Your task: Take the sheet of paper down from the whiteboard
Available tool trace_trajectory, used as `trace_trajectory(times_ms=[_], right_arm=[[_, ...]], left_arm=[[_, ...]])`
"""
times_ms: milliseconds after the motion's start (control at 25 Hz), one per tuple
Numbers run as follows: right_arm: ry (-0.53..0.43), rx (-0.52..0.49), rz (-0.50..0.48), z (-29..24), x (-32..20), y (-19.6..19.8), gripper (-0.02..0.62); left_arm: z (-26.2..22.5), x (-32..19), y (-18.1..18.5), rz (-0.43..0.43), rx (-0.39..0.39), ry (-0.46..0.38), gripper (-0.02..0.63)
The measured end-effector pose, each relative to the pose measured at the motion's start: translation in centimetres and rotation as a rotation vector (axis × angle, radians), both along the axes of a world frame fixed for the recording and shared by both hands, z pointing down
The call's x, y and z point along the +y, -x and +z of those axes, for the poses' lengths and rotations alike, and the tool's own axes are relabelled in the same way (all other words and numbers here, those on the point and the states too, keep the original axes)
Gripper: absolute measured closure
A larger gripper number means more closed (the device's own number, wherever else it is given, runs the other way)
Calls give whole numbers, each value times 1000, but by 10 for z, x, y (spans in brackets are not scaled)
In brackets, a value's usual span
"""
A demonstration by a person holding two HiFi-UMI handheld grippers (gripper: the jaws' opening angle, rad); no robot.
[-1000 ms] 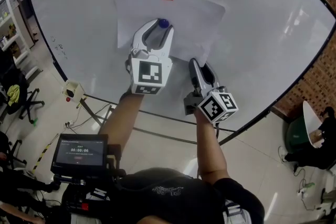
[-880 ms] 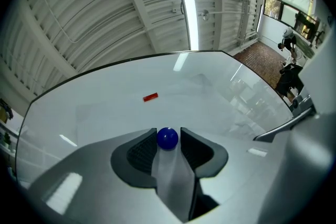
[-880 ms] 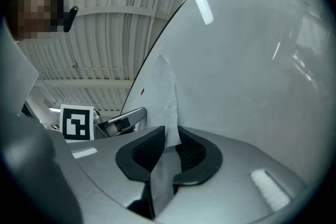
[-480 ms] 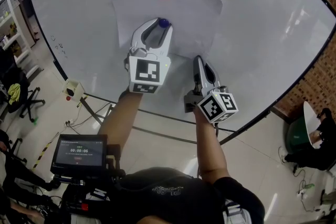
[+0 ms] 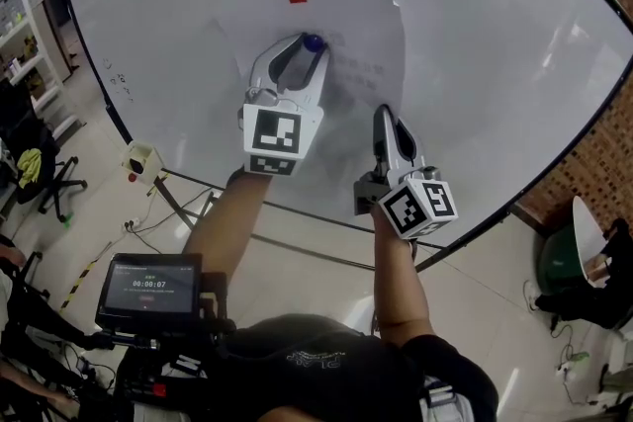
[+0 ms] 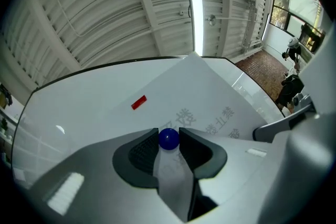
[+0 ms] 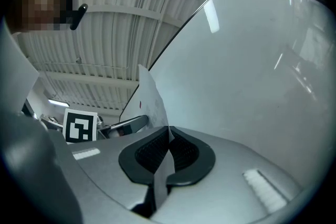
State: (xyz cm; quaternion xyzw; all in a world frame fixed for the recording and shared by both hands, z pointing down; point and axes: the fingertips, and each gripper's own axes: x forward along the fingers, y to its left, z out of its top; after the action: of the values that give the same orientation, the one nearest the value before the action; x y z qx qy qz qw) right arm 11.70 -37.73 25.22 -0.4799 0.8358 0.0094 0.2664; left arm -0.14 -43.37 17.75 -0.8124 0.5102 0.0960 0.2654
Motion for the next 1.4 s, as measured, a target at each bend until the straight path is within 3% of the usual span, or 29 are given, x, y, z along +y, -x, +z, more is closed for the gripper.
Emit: trace_trajectory(times_ms=[160,400,640,880,1120,1400], right_arm=[[-6,44,55,6,6,-6,581],[79,94,137,41,15,-17,583],[156,139,228,76,31,-26,582],[213,261,325,108,51,-16,582],[263,304,358,127,69,-16,583],[214,318,347,113,88,-19,583]], left_arm=[[11,5,-4,6,-8,19,483],[41,23,-2,30,14,85,483],[69,48,18,41,49,141,483],[95,59,52,25,94,194,483],[114,63,85,-2,176,252,483],[122,81,67,-12,138,265,482]])
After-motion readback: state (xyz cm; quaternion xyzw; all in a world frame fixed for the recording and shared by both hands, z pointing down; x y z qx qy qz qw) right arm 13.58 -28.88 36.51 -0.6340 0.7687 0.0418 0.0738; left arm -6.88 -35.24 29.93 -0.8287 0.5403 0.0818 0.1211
